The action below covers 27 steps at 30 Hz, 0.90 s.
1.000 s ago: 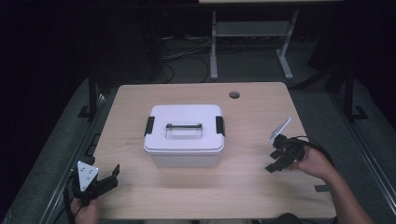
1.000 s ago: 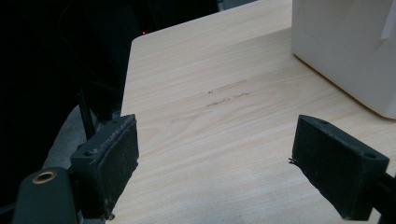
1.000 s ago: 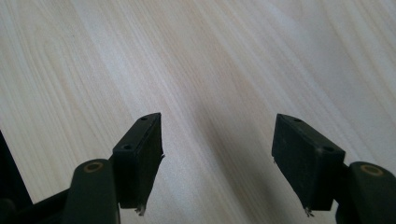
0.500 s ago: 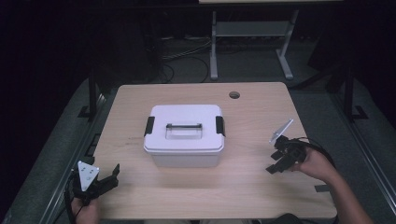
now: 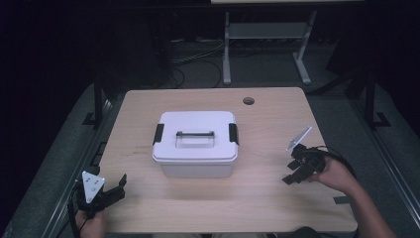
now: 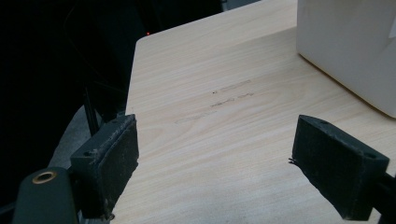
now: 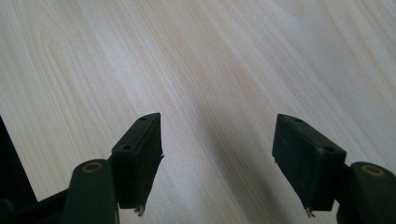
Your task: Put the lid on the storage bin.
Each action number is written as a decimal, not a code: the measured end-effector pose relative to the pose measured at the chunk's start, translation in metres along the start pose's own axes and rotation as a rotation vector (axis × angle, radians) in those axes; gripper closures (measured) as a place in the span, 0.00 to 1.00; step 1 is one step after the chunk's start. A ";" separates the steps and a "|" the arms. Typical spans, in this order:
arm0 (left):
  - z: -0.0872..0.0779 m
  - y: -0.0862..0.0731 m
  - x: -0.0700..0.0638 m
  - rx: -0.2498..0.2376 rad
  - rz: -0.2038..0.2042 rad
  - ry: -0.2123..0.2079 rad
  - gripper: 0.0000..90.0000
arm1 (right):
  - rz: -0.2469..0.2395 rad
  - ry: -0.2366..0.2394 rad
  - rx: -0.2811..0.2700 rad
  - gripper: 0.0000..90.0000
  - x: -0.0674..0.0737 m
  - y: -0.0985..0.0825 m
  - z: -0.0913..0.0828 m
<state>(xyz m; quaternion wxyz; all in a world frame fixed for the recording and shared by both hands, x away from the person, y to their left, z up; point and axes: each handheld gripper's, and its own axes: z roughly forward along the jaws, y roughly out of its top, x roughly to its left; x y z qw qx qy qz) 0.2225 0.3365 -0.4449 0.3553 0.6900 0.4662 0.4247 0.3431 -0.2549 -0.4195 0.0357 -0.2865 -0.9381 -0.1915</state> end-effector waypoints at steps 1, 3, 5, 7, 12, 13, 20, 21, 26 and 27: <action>0.000 0.000 0.000 0.001 0.002 0.001 0.16 | 0.000 0.000 -0.001 0.36 0.000 0.000 0.000; 0.000 0.000 0.000 -0.001 0.003 -0.001 0.16 | 0.000 0.001 -0.001 0.36 0.000 0.000 0.000; 0.000 0.000 0.000 0.001 0.003 -0.001 0.16 | 0.001 0.003 0.001 0.36 0.001 -0.001 0.000; 0.000 0.000 0.000 0.000 0.003 -0.001 0.16 | -0.001 0.001 0.001 0.36 0.001 -0.001 0.000; 0.000 0.000 0.000 0.000 0.001 0.001 0.16 | -0.002 0.003 -0.002 0.35 0.002 -0.002 0.000; 0.000 0.000 0.000 0.000 -0.001 0.001 0.16 | -0.003 0.003 -0.006 0.35 0.002 -0.003 0.000; 0.000 0.000 0.000 -0.001 0.000 0.001 0.16 | -0.004 0.004 -0.010 0.34 0.006 -0.008 0.003; 0.000 0.000 0.000 0.000 0.000 0.001 0.16 | -0.005 0.005 -0.014 0.34 0.006 -0.009 0.003; 0.001 0.000 0.000 0.001 0.000 0.001 0.16 | 0.005 0.010 -0.024 0.33 0.007 -0.013 0.003; 0.001 0.000 0.000 0.001 0.002 0.001 0.16 | 0.006 0.010 -0.029 0.33 0.007 -0.013 0.003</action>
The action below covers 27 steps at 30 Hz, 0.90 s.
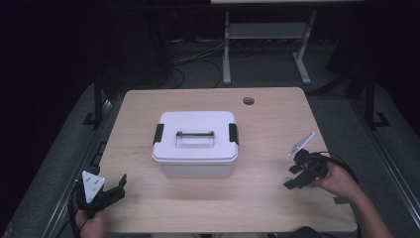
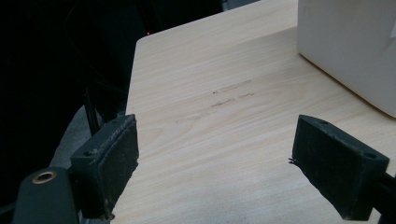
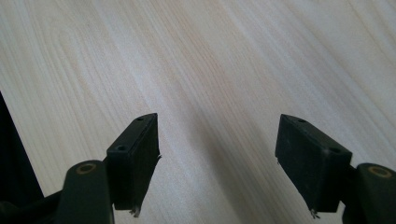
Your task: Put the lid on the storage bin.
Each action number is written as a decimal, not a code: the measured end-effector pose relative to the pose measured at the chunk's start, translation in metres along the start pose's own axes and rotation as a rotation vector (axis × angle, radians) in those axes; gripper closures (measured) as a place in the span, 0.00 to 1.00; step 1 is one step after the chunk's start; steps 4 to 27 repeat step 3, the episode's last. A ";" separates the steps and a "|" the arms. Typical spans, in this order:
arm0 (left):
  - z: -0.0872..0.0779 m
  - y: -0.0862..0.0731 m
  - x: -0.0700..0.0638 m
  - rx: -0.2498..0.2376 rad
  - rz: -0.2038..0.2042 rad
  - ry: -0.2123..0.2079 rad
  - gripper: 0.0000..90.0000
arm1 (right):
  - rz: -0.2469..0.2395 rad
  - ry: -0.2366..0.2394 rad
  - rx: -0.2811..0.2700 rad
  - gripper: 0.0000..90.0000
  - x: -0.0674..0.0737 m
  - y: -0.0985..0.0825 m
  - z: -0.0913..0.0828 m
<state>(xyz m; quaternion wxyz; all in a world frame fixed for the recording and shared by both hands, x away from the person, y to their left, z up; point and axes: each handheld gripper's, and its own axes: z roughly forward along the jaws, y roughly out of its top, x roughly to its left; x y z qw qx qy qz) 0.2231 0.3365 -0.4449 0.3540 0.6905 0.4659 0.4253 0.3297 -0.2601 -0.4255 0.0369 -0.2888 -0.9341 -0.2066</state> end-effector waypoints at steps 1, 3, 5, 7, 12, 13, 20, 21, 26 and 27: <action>0.000 0.000 0.000 -0.002 0.000 0.000 0.16 | 0.002 0.001 -0.003 0.33 0.000 -0.001 0.000; 0.000 0.000 0.000 -0.001 0.000 0.000 0.16 | 0.002 0.002 -0.002 0.33 0.000 -0.001 0.000; 0.000 0.000 0.000 -0.001 0.000 0.000 0.16 | 0.002 0.002 -0.002 0.33 0.000 -0.001 0.000; 0.000 0.000 0.000 -0.001 0.000 0.000 0.16 | 0.002 0.002 -0.002 0.33 0.000 -0.001 0.000; 0.000 0.000 0.000 -0.001 0.000 0.000 0.16 | 0.002 0.002 -0.002 0.33 0.000 -0.001 0.000; 0.000 0.000 0.000 -0.001 0.000 0.000 0.16 | 0.002 0.002 -0.002 0.33 0.000 -0.001 0.000; 0.000 0.000 0.000 -0.001 0.000 0.000 0.16 | 0.002 0.002 -0.002 0.33 0.000 -0.001 0.000; 0.000 0.000 0.000 -0.001 0.000 0.000 0.16 | 0.002 0.002 -0.002 0.33 0.000 -0.001 0.000; 0.000 0.000 0.000 -0.001 0.000 0.000 0.16 | 0.002 0.002 -0.002 0.33 0.000 -0.001 0.000; 0.000 0.000 0.000 -0.001 0.000 0.000 0.16 | 0.002 0.002 -0.002 0.33 0.000 -0.001 0.000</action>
